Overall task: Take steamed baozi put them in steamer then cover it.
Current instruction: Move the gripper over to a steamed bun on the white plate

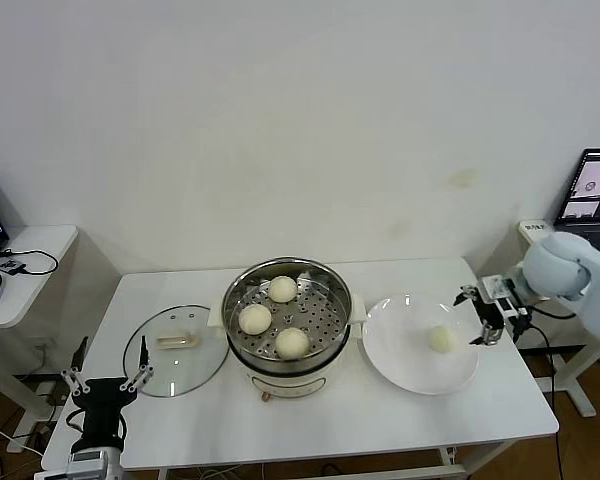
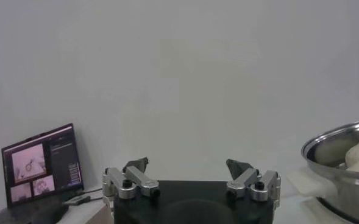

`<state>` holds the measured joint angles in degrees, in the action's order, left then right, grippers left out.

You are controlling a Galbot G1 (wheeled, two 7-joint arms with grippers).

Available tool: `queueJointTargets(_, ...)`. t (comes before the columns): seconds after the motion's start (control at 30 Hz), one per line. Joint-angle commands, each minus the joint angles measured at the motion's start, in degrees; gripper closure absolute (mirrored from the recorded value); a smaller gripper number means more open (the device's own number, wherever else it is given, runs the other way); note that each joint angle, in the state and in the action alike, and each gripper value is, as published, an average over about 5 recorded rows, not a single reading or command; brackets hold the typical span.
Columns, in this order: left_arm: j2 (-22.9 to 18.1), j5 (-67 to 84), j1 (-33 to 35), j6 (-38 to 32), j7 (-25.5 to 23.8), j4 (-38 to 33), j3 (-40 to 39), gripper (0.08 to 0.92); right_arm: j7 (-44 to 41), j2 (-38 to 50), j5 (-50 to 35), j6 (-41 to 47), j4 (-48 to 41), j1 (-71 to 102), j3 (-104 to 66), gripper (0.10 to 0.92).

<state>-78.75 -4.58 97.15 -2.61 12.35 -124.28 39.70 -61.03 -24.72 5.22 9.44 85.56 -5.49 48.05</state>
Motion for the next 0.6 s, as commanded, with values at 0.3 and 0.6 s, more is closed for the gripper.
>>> queueJointTargets(0.3,0.0,0.0,0.0,0.2,0.0,0.3,0.7,0.177,3.2,-12.3,7.0,-1.8,-17.6,12.6,-9.6,0.202)
queueJointTargets(0.6,0.0,0.2,-0.2,0.2,-0.1,1.0,1.4,0.177,4.3,-17.8,9.0,-2.9,-22.8,13.1,-10.2,0.203)
